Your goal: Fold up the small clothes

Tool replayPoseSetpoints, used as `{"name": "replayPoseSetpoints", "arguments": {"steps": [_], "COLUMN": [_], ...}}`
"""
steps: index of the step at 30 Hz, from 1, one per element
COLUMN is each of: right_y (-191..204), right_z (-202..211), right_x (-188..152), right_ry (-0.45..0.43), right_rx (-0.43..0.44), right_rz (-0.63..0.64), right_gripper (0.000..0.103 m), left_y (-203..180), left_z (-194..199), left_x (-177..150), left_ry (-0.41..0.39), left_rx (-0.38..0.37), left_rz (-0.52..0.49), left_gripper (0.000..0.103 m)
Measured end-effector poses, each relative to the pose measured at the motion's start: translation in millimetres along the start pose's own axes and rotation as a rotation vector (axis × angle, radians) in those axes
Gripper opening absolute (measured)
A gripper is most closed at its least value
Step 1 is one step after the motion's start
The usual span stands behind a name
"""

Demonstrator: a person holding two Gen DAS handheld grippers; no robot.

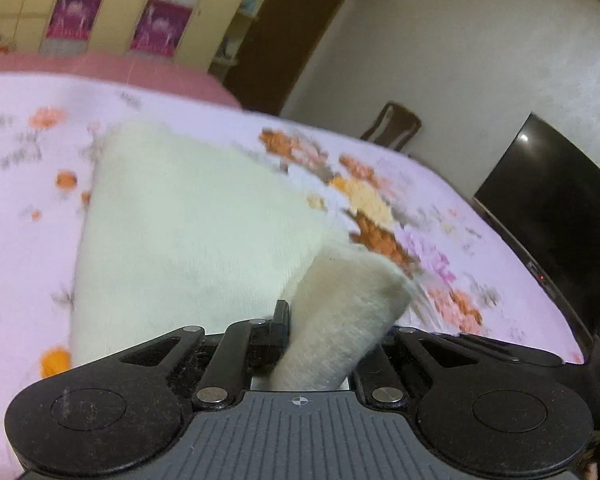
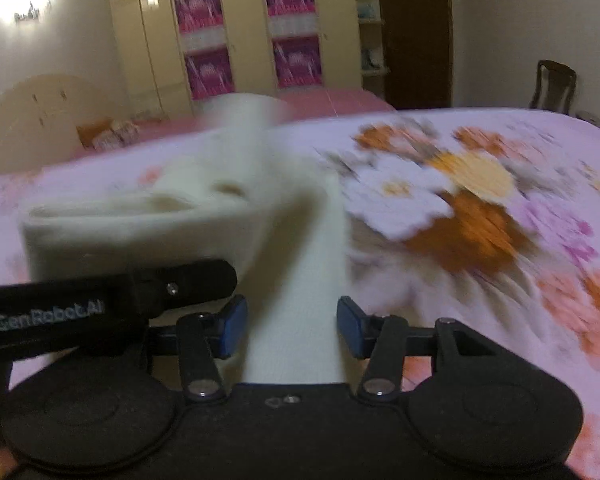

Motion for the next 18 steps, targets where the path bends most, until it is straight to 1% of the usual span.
{"name": "replayPoseSetpoints", "arguments": {"steps": [1, 2, 3, 4, 5, 7, 8, 9, 10, 11, 13, 15, 17, 18], "right_y": [-5.1, -10.7, -14.0, -19.1, -23.3, -29.9, -31.2, -32.1, -32.2, -30.6, -23.7, -14.4, -8.7, -7.1], "right_z": [4.3, 9.2, 13.2, 18.0, 21.7, 30.2, 35.4, 40.0, 39.3, 38.3, 27.4, 15.6, -2.9, -8.2], "right_x": [-3.1, -4.0, -3.2, -1.2, 1.0, 6.6, 8.4, 12.1, 15.6, 17.6, 18.6, 16.5, 11.1, 9.5], "right_ry": [0.005, 0.004, -0.002, -0.008, -0.009, -0.017, -0.021, -0.027, -0.028, -0.017, 0.012, 0.045, 0.095, 0.104], "right_rx": [0.002, -0.003, -0.005, -0.005, 0.004, 0.05, 0.07, 0.096, 0.121, 0.16, 0.196, 0.237, 0.252, 0.254], "right_rz": [-0.013, -0.02, -0.025, -0.037, -0.059, -0.122, -0.145, -0.181, -0.212, -0.256, -0.287, -0.306, -0.335, -0.349], "right_gripper": [0.049, 0.049, 0.049, 0.049, 0.049, 0.049, 0.05, 0.051, 0.055, 0.062, 0.062, 0.06, 0.053, 0.053], "left_y": [0.8, -2.4, -4.4, -8.3, -9.4, -9.6, -6.2, 1.2, 12.7, 22.9, 48.9, 67.5, 75.7, 78.0], "left_z": [3.9, 7.4, 12.1, 22.6, 32.9, 49.0, 56.3, 62.2, 65.8, 62.3, 58.2, 56.0, 44.1, 39.3], "left_x": [1.1, 1.6, 7.1, 10.0, 16.0, 28.0, 32.0, 35.2, 36.2, 34.0, 29.6, 22.2, 16.3, 10.0], "left_ry": [0.004, 0.006, -0.006, -0.033, -0.069, -0.097, -0.118, -0.138, -0.149, -0.144, -0.119, -0.102, -0.067, -0.051], "left_rx": [0.005, 0.002, -0.004, -0.005, -0.012, -0.025, -0.017, 0.007, 0.051, 0.098, 0.184, 0.241, 0.251, 0.25], "left_rz": [0.007, 0.013, 0.02, 0.024, 0.022, 0.039, 0.052, 0.056, 0.052, 0.048, 0.059, 0.054, 0.056, 0.059], "left_gripper": [0.024, 0.053, 0.084, 0.092, 0.095, 0.095, 0.095, 0.095, 0.095, 0.095, 0.095, 0.095, 0.095, 0.095]}}
Point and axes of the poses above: each gripper's, at about its wrist camera, not at the fingertips, and z roughly against the way its jaws point, y to its left, x to its top, the point moved 10 cm from there along -z, roughly the way its jaws point, and after that the axes turned 6 degrees about -y, right-handed, at the moved point
